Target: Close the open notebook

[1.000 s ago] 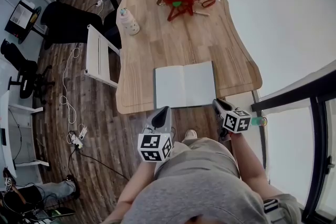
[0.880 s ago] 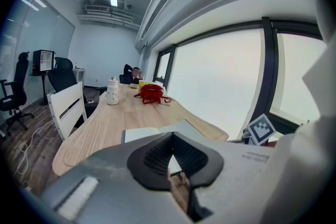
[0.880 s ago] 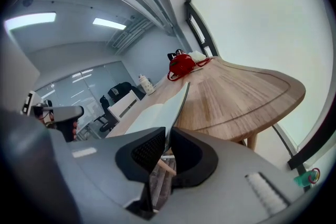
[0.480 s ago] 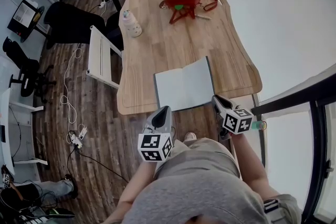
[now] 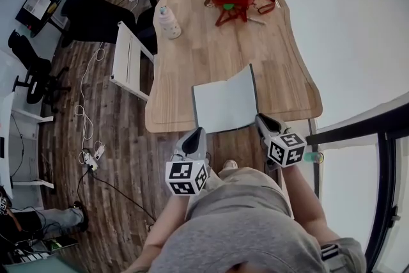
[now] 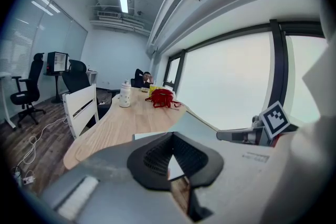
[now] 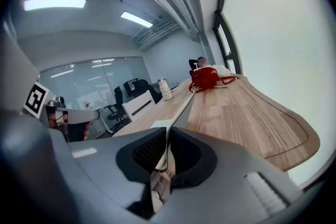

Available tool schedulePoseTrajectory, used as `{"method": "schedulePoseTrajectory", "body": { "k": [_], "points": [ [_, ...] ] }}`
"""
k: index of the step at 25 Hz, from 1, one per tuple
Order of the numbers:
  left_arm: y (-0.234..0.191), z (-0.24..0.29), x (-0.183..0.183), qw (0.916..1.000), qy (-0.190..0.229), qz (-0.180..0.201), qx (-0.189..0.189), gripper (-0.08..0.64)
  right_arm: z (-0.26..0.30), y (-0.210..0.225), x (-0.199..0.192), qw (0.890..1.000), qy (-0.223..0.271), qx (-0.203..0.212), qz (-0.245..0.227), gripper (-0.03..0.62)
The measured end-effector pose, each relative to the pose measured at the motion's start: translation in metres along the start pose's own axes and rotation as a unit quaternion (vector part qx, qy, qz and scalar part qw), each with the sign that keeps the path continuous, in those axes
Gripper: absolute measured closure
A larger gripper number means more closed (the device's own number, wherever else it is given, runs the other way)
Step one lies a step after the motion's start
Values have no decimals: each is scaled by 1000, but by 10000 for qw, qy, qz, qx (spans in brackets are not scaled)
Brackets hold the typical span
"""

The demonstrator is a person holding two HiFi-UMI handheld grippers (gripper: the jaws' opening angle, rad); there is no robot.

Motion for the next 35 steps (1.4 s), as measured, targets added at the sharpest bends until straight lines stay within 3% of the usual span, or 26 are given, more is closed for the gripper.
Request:
{"method": "schedulePoseTrajectory", "body": {
  "k": [13,35],
  "points": [
    [-16,-11,1,9997,-8,-60,236,557,15,-40,8,9929,-206,588,-1017,561],
    [-41,-12,3,9994,-57,-133,324,557,48,-85,-3,9859,-430,1204,-1078,560]
  ]
}}
Point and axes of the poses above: the fingertips, and each gripper's own axes: z forward along the fingers, y to its right, x out of its top, the point moved 7 cm from there along -z, backward along the fingers, and after that the axes turned 13 degrees about y, right-handed, at the moved point
